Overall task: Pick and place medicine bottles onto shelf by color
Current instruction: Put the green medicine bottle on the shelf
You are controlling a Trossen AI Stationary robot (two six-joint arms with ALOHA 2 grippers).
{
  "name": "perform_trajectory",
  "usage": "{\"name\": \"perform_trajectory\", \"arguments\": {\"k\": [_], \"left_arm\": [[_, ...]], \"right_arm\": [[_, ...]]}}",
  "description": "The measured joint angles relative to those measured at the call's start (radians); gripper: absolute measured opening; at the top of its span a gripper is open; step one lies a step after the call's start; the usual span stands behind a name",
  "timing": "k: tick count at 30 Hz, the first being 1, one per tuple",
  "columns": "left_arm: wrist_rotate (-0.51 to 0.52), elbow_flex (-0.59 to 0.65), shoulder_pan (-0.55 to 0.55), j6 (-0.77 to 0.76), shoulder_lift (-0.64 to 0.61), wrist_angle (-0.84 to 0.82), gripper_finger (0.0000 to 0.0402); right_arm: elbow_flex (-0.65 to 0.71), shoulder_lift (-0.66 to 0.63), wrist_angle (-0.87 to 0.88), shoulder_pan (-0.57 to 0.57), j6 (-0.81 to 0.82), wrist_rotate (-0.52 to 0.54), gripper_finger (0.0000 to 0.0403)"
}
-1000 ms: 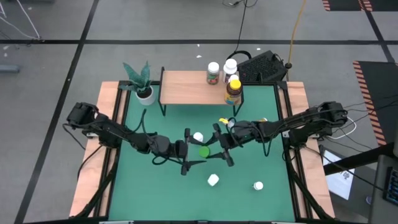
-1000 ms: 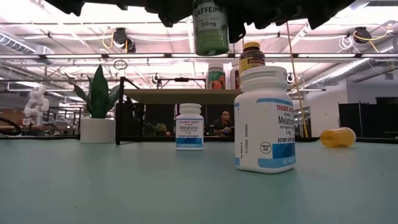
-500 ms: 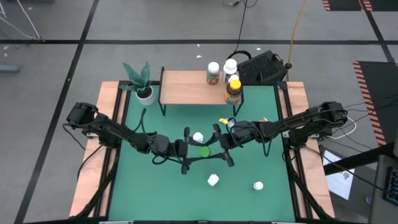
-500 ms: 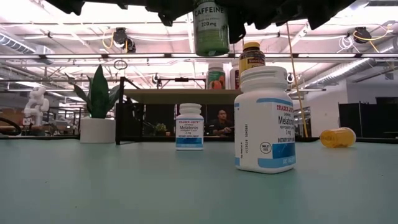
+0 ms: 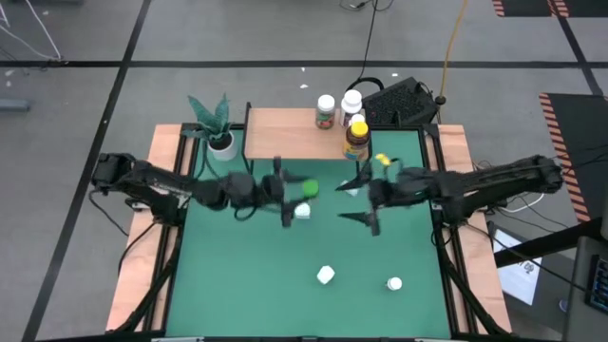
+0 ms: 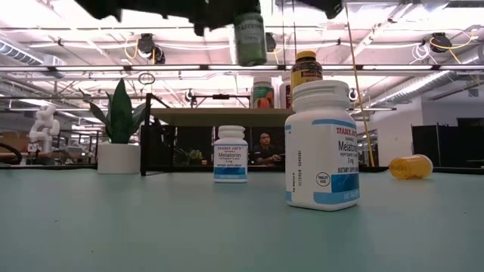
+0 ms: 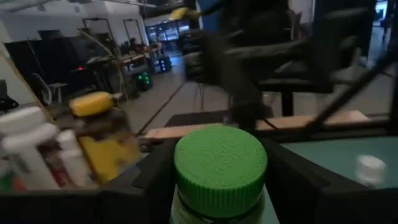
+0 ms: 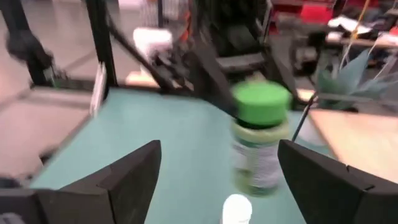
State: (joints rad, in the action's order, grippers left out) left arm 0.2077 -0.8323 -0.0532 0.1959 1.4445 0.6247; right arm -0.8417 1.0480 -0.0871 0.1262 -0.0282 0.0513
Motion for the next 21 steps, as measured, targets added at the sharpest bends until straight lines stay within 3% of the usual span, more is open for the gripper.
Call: {"name": "perform_trajectory", "arguments": {"k": [4, 10, 15, 21], "left_arm": [[-0.142, -0.104, 0.178, -0.042, 0.030, -0.104, 0.0214], [-0.235, -0.261, 0.363, -0.048, 0.133, -0.231, 0.0205], [-0.302, -0.347, 0.442, -0.114, 0.263, -0.212, 0.0215], [-0.312, -0.391, 0.466, -0.086, 0.363, -0.197, 0.0228]], "right_arm": [[0.036, -0.131, -0.017, 0.001, 0.024, 0.000, 0.0314], [0.132, -0.209, -0.126, 0.000, 0.024, 0.000, 0.0314], [0.182, -0.211, -0.193, 0.000, 0.024, 0.000, 0.0313], [0.196, -0.211, -0.135, 0.000, 0.050, 0.001, 0.0313]]}}
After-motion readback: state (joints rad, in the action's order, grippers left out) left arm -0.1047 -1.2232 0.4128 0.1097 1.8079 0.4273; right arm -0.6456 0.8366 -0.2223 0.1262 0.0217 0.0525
